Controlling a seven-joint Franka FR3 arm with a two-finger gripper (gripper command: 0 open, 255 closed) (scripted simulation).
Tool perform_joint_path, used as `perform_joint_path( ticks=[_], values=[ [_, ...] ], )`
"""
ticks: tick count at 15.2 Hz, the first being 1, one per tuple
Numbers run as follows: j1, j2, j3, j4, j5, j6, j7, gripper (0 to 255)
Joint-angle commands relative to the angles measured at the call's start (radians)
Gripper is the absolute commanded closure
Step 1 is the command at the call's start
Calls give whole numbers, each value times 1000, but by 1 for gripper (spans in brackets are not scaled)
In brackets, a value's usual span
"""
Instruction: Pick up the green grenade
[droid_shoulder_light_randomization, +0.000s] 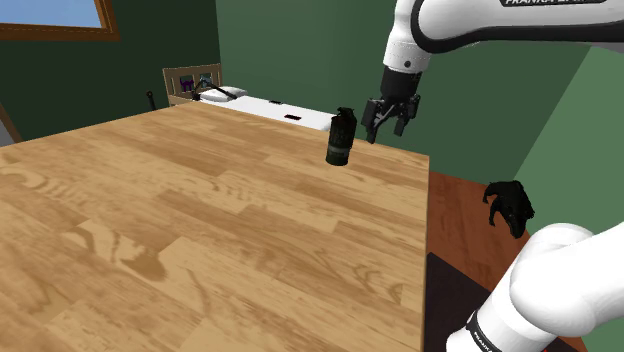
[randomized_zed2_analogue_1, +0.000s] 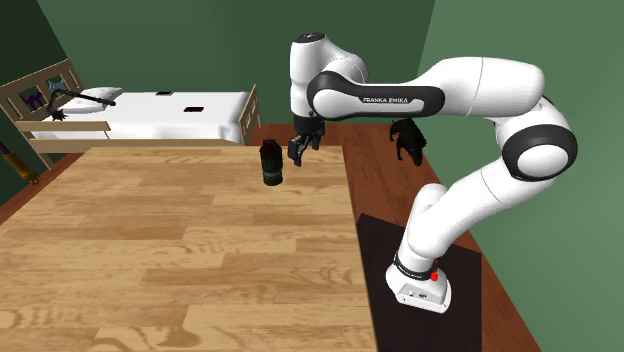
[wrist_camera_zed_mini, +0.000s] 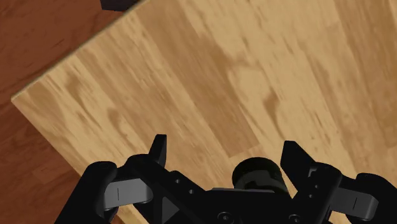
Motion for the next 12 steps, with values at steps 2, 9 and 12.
perform_joint_path(
  ticks=[2,9,12],
  values=[
    [5,89,23,108,14,6,33,0],
    [10,223,53,257,23,27,80,0],
    [10,214,54,209,24,67,81,0]
  ],
)
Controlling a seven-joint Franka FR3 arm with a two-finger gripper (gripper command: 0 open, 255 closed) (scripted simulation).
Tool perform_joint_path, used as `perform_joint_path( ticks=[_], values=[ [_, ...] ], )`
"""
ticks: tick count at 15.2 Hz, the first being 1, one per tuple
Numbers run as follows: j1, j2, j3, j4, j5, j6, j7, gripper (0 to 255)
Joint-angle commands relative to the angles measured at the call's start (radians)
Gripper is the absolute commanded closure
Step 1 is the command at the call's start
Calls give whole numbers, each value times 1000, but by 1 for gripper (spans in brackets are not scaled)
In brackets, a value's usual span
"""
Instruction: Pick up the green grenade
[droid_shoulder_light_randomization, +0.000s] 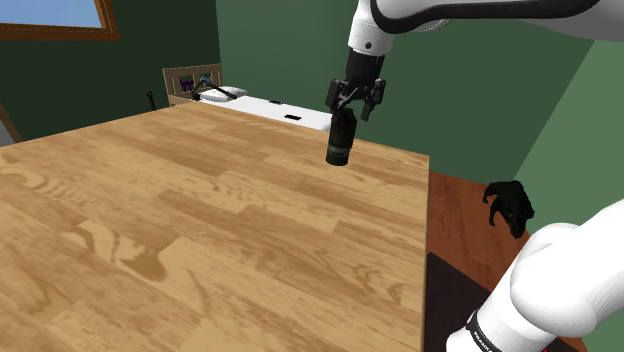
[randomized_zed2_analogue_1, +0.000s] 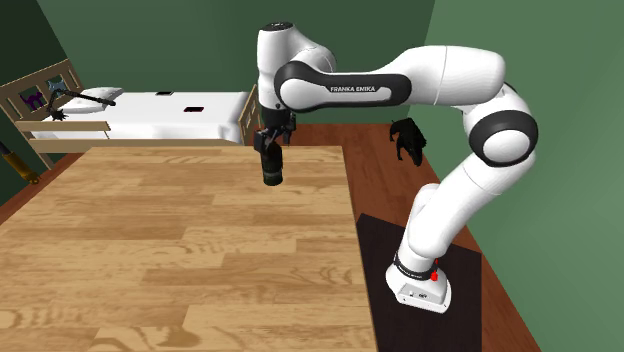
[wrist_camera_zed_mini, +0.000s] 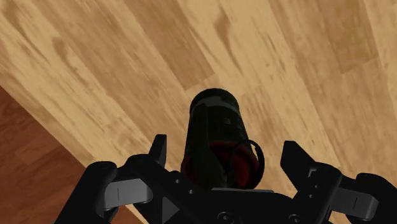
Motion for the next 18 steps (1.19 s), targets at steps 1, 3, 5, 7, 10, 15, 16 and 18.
perform_joint_path(
  ticks=[1,3,5,7,10,15,16,18],
  values=[
    [1,-1,1,-27,0,27,2,0],
    [1,-5,1,-52,1,48,3,0],
    [1,-4,1,-52,1,49,3,255],
    [1,-3,1,-52,1,49,3,255],
    [1,-4,1,-53,1,50,3,255],
    [1,-2,1,-36,0,34,2,255],
    [0,0,1,-21,0,21,2,255],
    [0,5,1,11,0,-6,1,255]
  ],
)
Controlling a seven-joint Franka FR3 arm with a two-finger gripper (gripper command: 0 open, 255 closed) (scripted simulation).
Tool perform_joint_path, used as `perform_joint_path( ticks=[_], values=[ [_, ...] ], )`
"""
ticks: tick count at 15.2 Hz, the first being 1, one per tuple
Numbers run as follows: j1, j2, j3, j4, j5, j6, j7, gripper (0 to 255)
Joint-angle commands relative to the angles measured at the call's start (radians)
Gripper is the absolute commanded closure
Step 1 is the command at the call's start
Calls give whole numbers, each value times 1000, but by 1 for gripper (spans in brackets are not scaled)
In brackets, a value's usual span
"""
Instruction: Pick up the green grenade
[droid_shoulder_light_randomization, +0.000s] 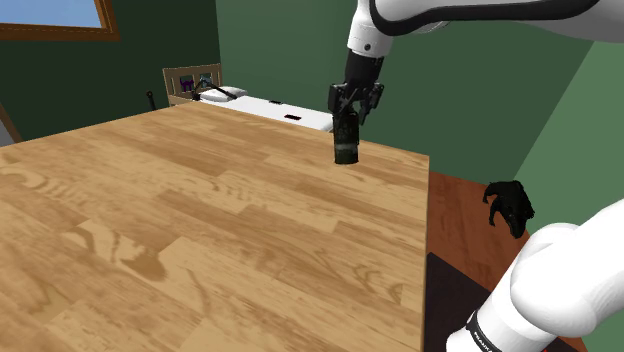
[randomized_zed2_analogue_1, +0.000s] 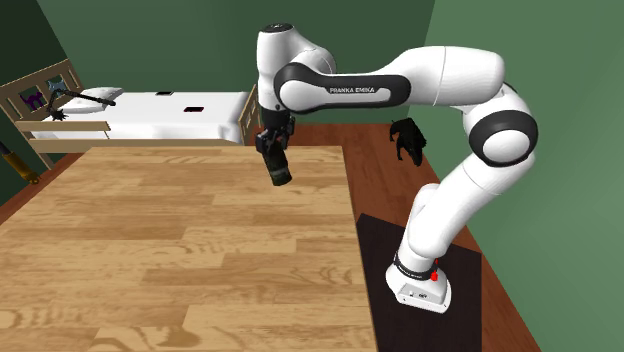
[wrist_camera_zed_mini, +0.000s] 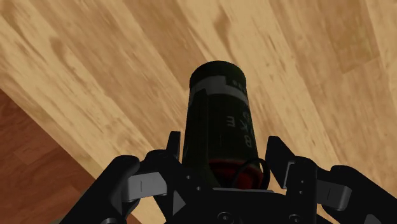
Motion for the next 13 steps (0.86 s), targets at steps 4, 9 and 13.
perform_joint_path(
  ticks=[4,9,13],
  values=[
    [-1,16,0,83,-2,-67,-2,255],
    [-3,37,0,171,-4,-135,-4,255],
    [-4,47,1,211,-5,-164,-5,255]
  ],
)
